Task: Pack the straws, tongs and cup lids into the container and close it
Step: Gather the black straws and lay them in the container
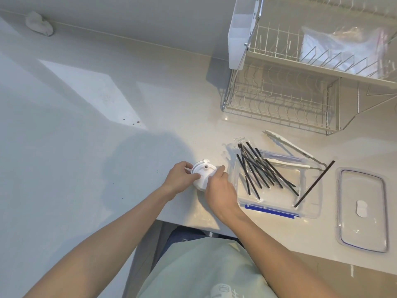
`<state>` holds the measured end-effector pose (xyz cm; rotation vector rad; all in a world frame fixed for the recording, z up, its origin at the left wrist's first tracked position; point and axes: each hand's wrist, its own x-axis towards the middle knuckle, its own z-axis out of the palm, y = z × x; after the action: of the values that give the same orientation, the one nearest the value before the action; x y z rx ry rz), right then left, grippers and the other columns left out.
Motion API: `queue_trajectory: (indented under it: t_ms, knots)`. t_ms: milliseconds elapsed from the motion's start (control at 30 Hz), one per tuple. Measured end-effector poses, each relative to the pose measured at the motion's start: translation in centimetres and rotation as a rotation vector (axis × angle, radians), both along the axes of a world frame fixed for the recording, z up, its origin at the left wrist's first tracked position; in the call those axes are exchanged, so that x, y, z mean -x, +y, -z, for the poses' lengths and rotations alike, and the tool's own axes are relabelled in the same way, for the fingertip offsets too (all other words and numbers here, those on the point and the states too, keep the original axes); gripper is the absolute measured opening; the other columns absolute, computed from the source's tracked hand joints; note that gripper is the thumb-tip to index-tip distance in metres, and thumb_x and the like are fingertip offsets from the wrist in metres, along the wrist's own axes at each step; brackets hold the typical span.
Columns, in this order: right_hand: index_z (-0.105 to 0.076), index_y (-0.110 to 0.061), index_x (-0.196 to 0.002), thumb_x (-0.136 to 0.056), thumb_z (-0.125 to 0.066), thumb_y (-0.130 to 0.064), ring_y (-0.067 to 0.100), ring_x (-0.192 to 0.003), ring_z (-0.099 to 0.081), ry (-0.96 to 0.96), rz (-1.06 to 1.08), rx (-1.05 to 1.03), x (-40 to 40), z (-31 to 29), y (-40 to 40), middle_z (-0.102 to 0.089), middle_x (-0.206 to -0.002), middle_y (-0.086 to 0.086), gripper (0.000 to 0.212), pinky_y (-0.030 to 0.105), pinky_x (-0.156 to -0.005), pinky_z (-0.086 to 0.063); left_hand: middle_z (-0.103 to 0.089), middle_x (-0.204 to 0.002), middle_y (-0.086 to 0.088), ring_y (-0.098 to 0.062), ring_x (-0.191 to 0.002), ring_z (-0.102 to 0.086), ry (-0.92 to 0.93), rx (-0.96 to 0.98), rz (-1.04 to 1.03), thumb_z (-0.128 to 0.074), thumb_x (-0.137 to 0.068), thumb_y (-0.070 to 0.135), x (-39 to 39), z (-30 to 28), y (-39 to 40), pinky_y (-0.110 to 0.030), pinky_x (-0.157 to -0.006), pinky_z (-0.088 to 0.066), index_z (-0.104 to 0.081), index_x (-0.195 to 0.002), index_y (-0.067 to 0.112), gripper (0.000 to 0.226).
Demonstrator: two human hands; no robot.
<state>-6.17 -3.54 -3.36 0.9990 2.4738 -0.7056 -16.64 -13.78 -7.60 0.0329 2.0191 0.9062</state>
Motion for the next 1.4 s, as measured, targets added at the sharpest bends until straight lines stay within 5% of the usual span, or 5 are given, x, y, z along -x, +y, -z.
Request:
queue_trajectory:
  t_ms: [167,400,767,1133,1400]
  knots:
    - [-0.06,-0.012,-0.08,-0.103,-0.043,-0.031,0.034,-0.067,-0.064,0.23,0.026,-0.162,-2.6,-4.4,4.1,-0.069,-0.073,0.007,0.034,0.037,-0.059,-0.045,-0.065,-0.105,0.005,-0.008,-0.087,-0.065,0.32,-0.084,-0.132,-0.068,-0.085,0.03,-0.3,-3.9,3.0,-0.026,-0.073,-0.047,-0.068,-0.101,0.022,0.017]
    - [-0.068,-0.012,-0.087,-0.101,-0.053,-0.028,0.006,-0.06,-0.056,0.236,0.48,-0.113,-10.7,-3.7,14.4,-0.071,-0.075,0.001,0.026,0.024,-0.051,-0.035,-0.053,-0.079,-0.004,-0.018,-0.074,-0.054,-0.142,-0.291,0.097,-0.069,-0.09,0.029,-6.0,-7.6,10.6,-0.029,-0.074,-0.056,-0.058,-0.076,0.005,0.03]
    - [-0.045,-0.014,-0.152,-0.098,-0.065,-0.025,0.026,-0.133,-0.054,0.207,0.189,0.062,-12.7,1.1,18.9,-0.053,-0.148,0.008,0.059,0.038,-0.105,-0.045,-0.067,-0.109,0.004,-0.018,-0.105,-0.059,-0.321,-0.216,-0.225,-0.068,-0.092,0.027,-11.4,-5.2,15.8,-0.031,-0.084,-0.042,-0.06,-0.111,0.022,0.022]
    - [-0.051,-0.027,-0.14,-0.088,-0.073,-0.028,0.023,-0.106,-0.061,0.215,-0.042,0.242,-9.7,2.7,17.3,-0.054,-0.118,0.002,0.057,0.039,-0.09,-0.054,-0.078,-0.108,-0.012,-0.022,-0.077,-0.075,-0.334,-0.332,-0.351,-0.074,-0.09,0.03,-11.0,-3.7,17.7,-0.026,-0.064,-0.06,-0.063,-0.121,0.01,0.038]
    - [-0.072,-0.014,-0.102,-0.09,-0.069,-0.026,0.026,-0.089,-0.062,0.205,0.023,0.158,-10.3,3.7,17.3,-0.064,-0.094,0.005,0.016,0.041,-0.075,-0.054,-0.077,-0.103,0.004,-0.015,-0.097,-0.071,-0.353,-0.293,-0.24,-0.066,-0.096,0.042,-11.3,-3.5,17.3,-0.037,-0.092,-0.051,-0.066,-0.119,0.021,0.031]
